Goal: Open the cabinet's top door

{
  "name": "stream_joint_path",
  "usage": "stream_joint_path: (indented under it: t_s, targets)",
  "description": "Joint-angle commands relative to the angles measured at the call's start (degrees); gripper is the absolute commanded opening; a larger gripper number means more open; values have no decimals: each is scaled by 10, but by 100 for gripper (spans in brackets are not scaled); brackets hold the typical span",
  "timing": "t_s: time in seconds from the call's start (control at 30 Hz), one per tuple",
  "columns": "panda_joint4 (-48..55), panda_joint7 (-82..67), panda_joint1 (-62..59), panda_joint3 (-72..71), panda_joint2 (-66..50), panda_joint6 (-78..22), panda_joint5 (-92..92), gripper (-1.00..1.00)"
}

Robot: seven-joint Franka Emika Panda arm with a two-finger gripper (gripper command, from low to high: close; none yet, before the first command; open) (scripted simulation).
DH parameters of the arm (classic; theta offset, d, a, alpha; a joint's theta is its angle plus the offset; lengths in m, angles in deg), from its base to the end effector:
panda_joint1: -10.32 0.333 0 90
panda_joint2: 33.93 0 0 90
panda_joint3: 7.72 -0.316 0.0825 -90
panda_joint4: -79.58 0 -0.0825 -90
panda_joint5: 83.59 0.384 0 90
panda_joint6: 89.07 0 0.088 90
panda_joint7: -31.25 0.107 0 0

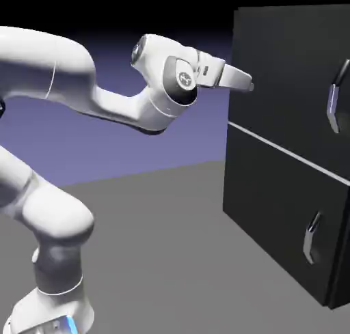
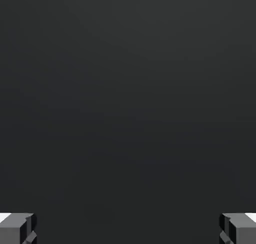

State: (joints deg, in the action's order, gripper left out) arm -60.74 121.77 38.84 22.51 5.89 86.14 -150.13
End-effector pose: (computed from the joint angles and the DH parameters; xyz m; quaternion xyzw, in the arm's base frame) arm 0.3936 0.0053 0.6305 -0.7625 0.2542 -0.5437 0.2416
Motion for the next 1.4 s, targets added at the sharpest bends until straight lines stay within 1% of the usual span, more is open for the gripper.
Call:
stream_joint_path:
  t_s: [0.0,1.17,1.23,1.37]
  targets:
    - [8,18,10,11,3,0,-25,0]
    - [279,648,375,408,97,16,-897,0]
    - [282,654,379,412,98,16,-906,0]
    - [345,649,462,467,84,16,-903,0]
